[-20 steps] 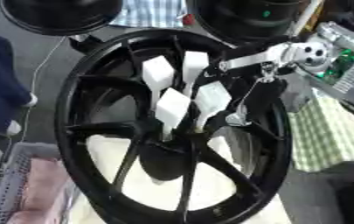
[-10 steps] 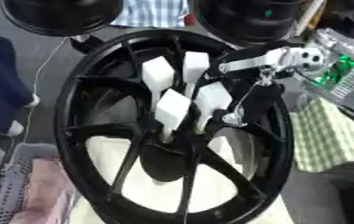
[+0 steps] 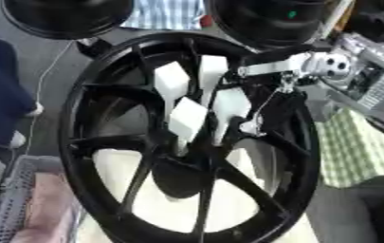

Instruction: Pull the pin out of the wheel hub.

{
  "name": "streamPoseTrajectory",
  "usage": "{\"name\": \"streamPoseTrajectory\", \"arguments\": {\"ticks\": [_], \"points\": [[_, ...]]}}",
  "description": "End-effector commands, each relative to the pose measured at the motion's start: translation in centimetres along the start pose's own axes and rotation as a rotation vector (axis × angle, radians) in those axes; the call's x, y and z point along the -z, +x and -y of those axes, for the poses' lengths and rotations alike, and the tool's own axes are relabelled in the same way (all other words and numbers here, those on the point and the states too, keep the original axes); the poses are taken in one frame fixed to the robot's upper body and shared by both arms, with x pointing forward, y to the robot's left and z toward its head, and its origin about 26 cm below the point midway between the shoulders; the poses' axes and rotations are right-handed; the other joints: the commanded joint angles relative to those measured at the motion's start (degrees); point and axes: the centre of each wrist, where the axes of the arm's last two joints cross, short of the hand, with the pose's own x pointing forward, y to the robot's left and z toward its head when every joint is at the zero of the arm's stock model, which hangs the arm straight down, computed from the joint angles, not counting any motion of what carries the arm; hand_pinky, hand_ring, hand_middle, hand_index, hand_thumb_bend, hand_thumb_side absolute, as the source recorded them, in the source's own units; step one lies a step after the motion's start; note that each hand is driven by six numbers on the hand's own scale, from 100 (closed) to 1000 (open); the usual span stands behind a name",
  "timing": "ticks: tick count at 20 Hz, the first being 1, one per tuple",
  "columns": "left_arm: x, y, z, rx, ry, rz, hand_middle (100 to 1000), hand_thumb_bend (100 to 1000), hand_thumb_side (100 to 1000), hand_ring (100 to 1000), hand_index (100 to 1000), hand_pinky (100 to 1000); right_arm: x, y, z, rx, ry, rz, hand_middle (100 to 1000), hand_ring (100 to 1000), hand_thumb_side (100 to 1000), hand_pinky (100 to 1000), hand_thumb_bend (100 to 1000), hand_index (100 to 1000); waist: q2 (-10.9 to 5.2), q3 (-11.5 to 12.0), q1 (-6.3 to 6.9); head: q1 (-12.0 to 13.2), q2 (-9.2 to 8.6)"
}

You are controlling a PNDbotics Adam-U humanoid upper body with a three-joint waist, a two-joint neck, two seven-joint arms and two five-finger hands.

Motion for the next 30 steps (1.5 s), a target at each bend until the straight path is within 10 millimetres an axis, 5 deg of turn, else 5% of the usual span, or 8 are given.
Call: {"name": "streamPoseTrajectory", "arguments": {"ticks": [1,11,24,30], "points": [[0.4,0.7,0.3,-0.004,-0.018,0.029,609,139,756,744,765,660,-0.7,0.2,0.7,-0.025,-0.032,-0.025,689,856,100,804,162,789,-0.57,0.06,0.43,0.03,-0.89],[0.4,0.7,0.3,-0.006,-0.018,0.026,610,140,755,745,765,661,-0.8,0.5,1.1,-0.036,-0.169,-0.013,407,695,100,688,134,512,-0.75,0.08,0.30,0.14,-0.73],[0.4,0.7,0.2,-0.003,-0.018,0.025,611,139,752,746,765,661,-2.0,0.7,2.5,-0.028,-0.248,0.012,322,628,100,662,151,436,-1.31,-0.31,0.28,0.70,-0.44],[0.3,0.7,0.1,0.000,-0.014,0.023,611,140,751,746,765,662,-3.3,1.0,4.0,-0.050,-0.312,-0.004,267,599,100,643,226,388,-1.49,-0.63,0.25,1.06,-0.47]]}}
